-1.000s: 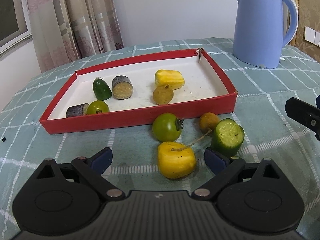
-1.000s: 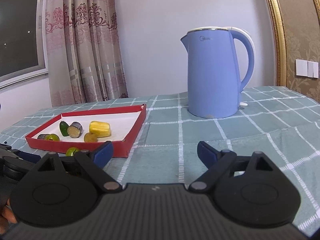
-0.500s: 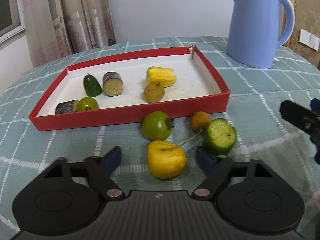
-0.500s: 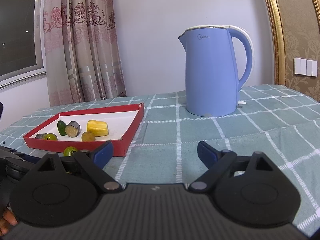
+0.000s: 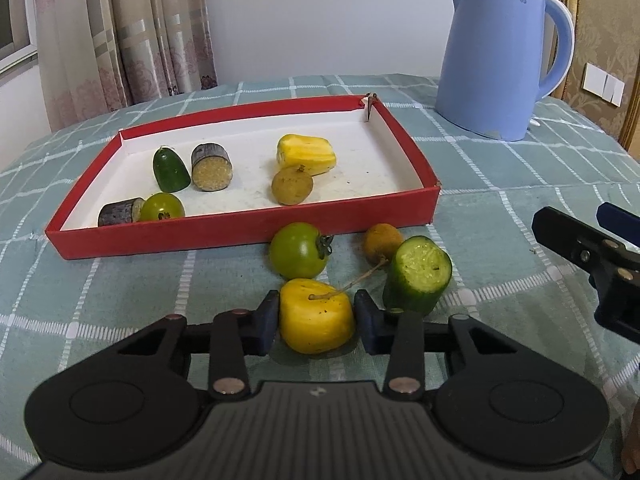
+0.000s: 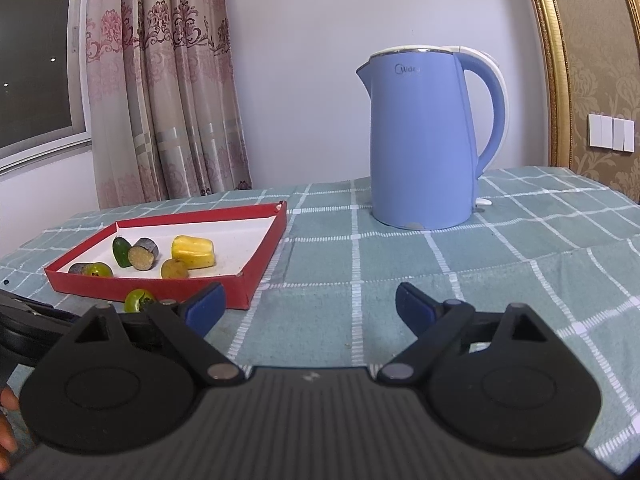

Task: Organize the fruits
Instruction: 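Lift the yellow pepper with the left gripper while the right gripper closes on the cucumber piece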

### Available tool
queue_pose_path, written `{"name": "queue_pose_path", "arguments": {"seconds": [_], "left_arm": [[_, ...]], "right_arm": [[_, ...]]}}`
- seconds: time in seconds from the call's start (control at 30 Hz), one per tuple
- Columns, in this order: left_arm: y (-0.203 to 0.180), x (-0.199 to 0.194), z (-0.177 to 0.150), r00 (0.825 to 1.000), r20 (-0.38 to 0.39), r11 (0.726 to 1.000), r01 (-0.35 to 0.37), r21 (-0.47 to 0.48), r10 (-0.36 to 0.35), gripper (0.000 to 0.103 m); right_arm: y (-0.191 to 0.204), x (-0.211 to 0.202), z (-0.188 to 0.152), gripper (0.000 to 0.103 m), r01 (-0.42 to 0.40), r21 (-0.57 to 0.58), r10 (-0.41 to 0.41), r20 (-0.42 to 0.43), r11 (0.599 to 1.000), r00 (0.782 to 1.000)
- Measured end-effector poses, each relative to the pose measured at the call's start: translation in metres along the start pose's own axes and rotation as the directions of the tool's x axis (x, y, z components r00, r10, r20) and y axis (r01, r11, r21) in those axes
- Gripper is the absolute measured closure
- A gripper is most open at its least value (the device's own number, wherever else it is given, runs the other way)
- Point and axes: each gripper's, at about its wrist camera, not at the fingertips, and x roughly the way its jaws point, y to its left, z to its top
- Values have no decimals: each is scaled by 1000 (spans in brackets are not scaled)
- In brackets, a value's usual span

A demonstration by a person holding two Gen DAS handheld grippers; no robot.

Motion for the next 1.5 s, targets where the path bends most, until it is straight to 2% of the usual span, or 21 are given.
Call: {"name": "queue_pose_path", "arguments": {"seconds": [0.2,0.43,0.57,0.73,0.83,0.93,1.0,1.1,1.2,1.5], "left_arm": [[11,-8,-6,999,-4,999,43,-21,-43,64],[29,-24,-15,999,20,999,43,-31,-42,64],[35,-36,-19,999,50,1000,13,-11,-12,64],[46,-52,-24,996,89,1000,-26,9,25,64],[55,-57,-22,995,95,1000,-30,-4,30,64],[61,-59,-22,995,95,999,-30,-19,32,64],[63,-59,-22,995,95,999,-31,-23,33,64],[64,-59,-23,995,95,999,-25,-25,27,64],[64,-60,-24,995,95,999,-22,-26,24,64],[63,-60,-24,995,93,999,-26,-29,29,64]], "right_arm": [[0,0,0,12,-1,0,1,1,1000,1000],[3,-1,-1,12,-21,-17,21,0,1000,1000],[13,-2,-1,12,-66,-63,66,-4,996,998],[37,-1,-2,12,-170,-141,166,-39,975,985],[56,4,-2,13,-192,-201,179,-81,961,980],[74,13,-4,20,-192,-261,161,-135,946,978],[80,20,-7,33,-199,-279,156,-170,939,973],[83,28,-8,39,-208,-279,154,-204,937,967],[83,33,-9,42,-206,-285,145,-219,936,965],[86,39,-8,42,-226,-290,161,-232,930,959]]}}
